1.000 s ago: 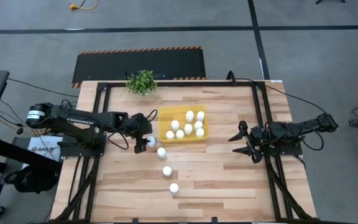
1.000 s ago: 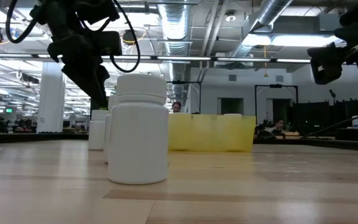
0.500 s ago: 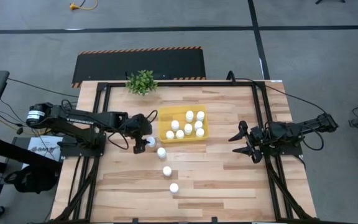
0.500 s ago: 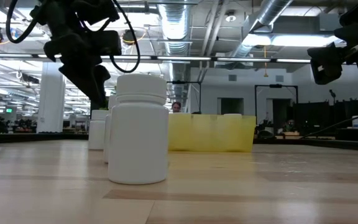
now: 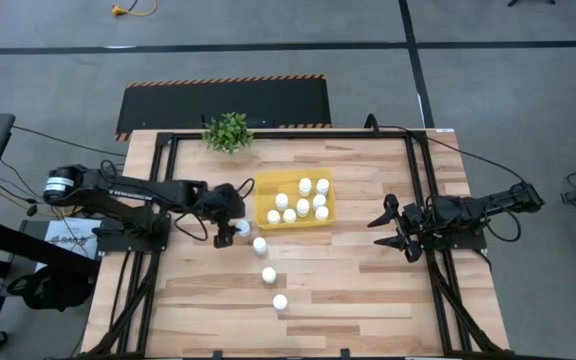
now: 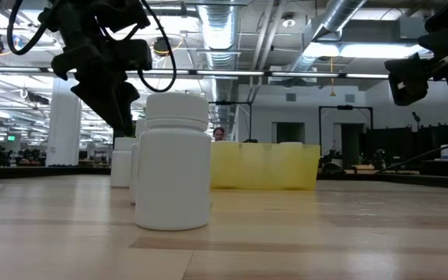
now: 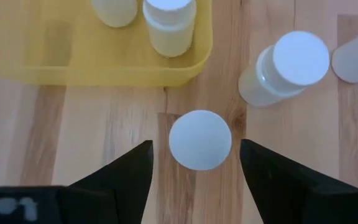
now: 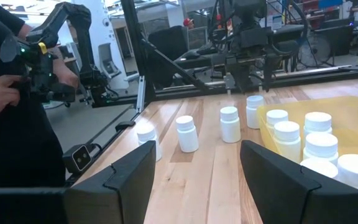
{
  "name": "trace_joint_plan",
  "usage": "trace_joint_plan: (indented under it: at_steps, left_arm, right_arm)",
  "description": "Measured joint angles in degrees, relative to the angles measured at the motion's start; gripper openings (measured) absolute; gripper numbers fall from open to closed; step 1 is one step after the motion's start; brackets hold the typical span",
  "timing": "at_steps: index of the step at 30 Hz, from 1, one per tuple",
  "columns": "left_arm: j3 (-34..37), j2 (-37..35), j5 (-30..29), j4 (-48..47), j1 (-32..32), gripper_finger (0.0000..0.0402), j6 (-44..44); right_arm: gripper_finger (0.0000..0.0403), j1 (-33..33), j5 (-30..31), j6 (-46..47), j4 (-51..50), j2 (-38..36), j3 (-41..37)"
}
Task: Pick and place pill bottles into a basket
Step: Put the white medicine bottle into the yellow bin
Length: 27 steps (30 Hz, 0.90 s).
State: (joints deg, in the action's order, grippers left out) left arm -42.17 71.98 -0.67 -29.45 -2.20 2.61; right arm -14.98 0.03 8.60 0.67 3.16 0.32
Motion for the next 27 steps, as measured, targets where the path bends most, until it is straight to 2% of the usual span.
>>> trace_joint_plan:
  at_steps: [8,27]
  left_arm:
    - [0.00,1.91,0.86,0.35,0.11,0.0247,-1.16]
    - [0.00,2.33,0.90,1.49,0.11,0.0248,-8.56]
  right_arm:
    - [0.0226,0.00,0.00,0.00,0.01,0.00,-0.01]
    - [0.0226,0.00,0.00,0.00,0.02,0.00,-0.01]
